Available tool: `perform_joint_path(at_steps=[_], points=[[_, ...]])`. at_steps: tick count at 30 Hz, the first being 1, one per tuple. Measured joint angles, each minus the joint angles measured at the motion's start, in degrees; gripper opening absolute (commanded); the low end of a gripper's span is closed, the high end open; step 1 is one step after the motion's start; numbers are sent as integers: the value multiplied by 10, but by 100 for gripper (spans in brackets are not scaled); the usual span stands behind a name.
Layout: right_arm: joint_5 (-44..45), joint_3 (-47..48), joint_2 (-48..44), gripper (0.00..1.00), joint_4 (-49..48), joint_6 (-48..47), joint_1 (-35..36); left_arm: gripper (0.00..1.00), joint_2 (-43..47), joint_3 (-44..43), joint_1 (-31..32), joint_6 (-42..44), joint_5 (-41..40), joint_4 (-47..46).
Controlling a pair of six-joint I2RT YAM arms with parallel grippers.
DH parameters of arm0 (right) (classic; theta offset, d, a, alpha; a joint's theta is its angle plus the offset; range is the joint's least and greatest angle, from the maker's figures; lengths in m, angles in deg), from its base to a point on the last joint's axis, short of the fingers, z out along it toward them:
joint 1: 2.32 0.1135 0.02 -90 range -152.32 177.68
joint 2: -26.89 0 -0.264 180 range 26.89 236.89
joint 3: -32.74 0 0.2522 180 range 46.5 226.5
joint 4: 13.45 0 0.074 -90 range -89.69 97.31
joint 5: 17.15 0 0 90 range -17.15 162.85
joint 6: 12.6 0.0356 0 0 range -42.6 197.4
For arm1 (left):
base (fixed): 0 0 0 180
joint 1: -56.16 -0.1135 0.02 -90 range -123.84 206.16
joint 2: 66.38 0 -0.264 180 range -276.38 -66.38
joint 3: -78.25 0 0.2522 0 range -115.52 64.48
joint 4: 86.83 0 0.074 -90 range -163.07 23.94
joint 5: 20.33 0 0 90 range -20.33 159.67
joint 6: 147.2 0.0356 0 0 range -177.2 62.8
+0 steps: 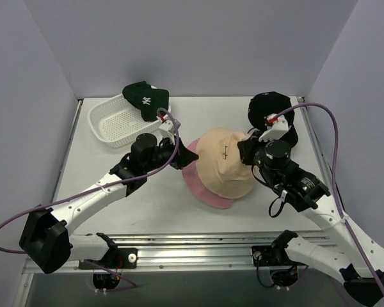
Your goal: Stack the hats
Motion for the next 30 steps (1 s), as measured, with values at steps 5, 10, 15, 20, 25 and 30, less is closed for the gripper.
perform_joint_path(at_steps=[5, 10, 15, 20, 25, 30], points=[[5, 1, 0, 0, 0, -6, 9, 2, 9, 15, -3, -2, -17, 3], [6, 8, 0, 0, 0, -11, 10, 2, 24, 22, -8, -15, -42, 19], [0, 18, 0, 0, 0, -18, 14, 2, 39, 22, -13, -21, -59, 31], [-16, 19, 10, 0, -5, -24, 19, 3, 40, 22, -15, -22, -75, 53], [-20, 16, 26, 0, -12, -25, 21, 2, 33, 27, -21, -28, -88, 63], [-14, 3, 26, 29, -14, -23, 22, 2, 18, 42, -23, -33, -90, 60]])
